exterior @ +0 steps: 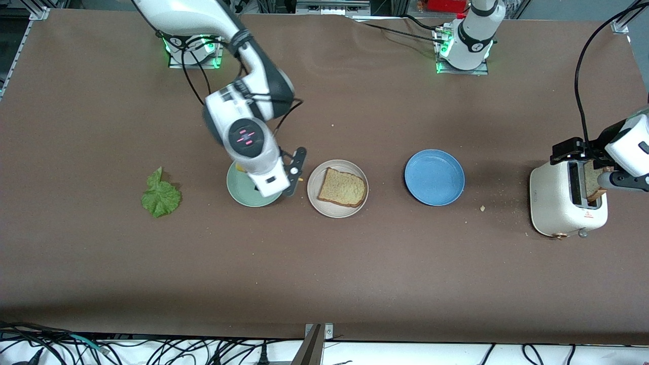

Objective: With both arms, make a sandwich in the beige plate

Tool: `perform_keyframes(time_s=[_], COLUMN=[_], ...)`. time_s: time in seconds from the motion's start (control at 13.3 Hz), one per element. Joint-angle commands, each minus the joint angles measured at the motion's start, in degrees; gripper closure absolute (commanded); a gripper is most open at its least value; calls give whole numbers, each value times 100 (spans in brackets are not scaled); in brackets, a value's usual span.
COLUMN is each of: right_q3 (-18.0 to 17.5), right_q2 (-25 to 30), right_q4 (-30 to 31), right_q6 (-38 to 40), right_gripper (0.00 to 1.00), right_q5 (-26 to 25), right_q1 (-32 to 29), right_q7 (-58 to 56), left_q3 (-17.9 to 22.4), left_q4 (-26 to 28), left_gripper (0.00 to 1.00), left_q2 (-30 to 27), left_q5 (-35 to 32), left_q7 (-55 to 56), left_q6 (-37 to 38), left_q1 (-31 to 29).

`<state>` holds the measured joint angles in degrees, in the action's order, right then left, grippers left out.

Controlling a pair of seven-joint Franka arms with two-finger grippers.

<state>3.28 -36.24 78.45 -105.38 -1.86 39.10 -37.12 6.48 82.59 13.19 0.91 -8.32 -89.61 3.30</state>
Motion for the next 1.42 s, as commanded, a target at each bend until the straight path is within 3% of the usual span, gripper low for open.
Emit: perform_keyframes(time_s=[0.0, 0.3, 0.97, 1.12, 1.35], right_q3=[85, 85, 94, 103, 103], right_q2=[-199, -314, -296, -279, -33], right_q4=[-110, -119, -128, -250, -392], right_q6=[140, 299, 299, 299, 299], right_gripper=[100, 100, 100, 100, 100], right_q5=[-1005, -1895, -1897, -1224, 322], right_q1=[728, 1143, 1065, 759, -58], right_q7=[678, 1444, 1392, 1156, 357], left_q3=[-33, -33, -42, -42, -42], left_q4=[55, 55, 55, 55, 55], left_gripper=[0, 0, 0, 0, 0], left_q2=[-63, -63, -45, -45, -45], left_q5=[-187, -187, -187, -178, -178], left_q7=[58, 58, 58, 58, 58], left_q6=[-39, -39, -39, -39, -39], left_q1=[31, 39, 39, 39, 39])
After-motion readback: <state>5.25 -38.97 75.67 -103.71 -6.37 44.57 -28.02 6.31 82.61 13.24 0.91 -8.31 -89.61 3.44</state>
